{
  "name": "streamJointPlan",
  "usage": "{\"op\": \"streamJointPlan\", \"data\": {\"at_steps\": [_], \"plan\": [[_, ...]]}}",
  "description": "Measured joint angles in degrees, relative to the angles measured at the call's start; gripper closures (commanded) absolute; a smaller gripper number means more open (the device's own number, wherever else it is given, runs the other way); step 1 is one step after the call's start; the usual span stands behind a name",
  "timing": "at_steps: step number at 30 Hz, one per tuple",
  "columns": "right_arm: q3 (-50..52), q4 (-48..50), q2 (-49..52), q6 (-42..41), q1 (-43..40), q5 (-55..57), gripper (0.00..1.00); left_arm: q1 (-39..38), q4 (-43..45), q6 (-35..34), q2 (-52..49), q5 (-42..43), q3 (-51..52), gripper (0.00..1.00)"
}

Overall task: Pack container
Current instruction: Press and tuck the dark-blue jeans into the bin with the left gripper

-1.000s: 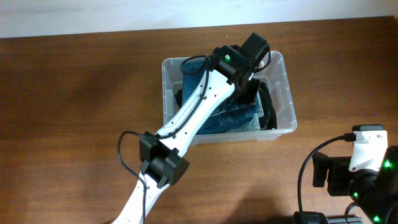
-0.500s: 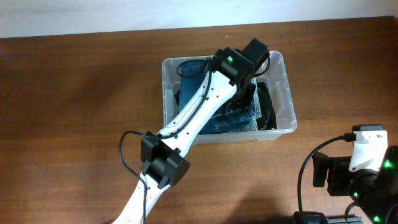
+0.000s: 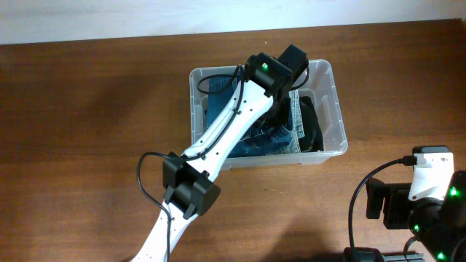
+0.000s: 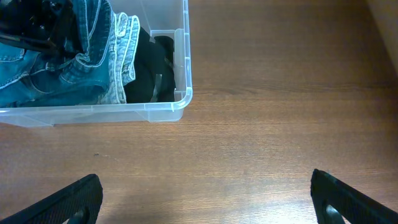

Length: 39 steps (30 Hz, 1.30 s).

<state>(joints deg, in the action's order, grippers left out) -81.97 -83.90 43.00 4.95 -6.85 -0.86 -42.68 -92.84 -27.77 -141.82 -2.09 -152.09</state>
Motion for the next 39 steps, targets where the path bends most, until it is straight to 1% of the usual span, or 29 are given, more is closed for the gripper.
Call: {"op": "streamJointPlan", "data": {"at_steps": [3,6,7,8,9,13,18,19,21,31,33,39], "plan": [[0.0,0.0,0.0,0.0,0.0,0.0,0.02,0.0,-0.8,-0.4,0.0,-1.8,-1.1,0.64],[0.0,0.0,0.0,0.0,0.0,0.0,0.02,0.1,-0.6,-0.6,0.0,-5.0,-4.3,0.64],[0.0,0.0,0.0,0.0,0.0,0.0,0.02,0.2,0.9,-0.6,0.0,-6.3,-5.8,0.63],[0.0,0.0,0.0,0.0,0.0,0.0,0.02,0.3,2.6,-0.5,0.0,-7.2,-7.3,0.59],[0.0,0.0,0.0,0.0,0.0,0.0,0.02,0.8,5.7,-0.2,0.0,-8.6,-9.9,0.59],[0.0,0.0,0.0,0.0,0.0,0.0,0.02,1.6,13.0,2.4,0.3,-10.5,-12.3,0.59],[0.0,0.0,0.0,0.0,0.0,0.0,0.02,1.7,16.6,4.0,0.3,-11.1,-11.7,0.61],[0.0,0.0,0.0,0.0,0.0,0.0,0.02,1.8,18.0,4.2,0.3,-11.3,-11.2,0.65],[0.0,0.0,0.0,0.0,0.0,0.0,0.01,1.9,19.8,4.4,0.2,-11.5,-10.3,0.66],[0.0,0.0,0.0,0.0,0.0,0.0,0.02,3.5,19.3,4.6,-4.4,-11.5,-7.1,0.66],[0.0,0.0,0.0,0.0,0.0,0.0,0.02,3.5,19.4,4.6,-5.8,-11.7,-7.0,0.71],[0.0,0.0,0.0,0.0,0.0,0.0,0.02,3.7,19.0,4.6,-6.8,-12.4,-6.9,0.71]]}}
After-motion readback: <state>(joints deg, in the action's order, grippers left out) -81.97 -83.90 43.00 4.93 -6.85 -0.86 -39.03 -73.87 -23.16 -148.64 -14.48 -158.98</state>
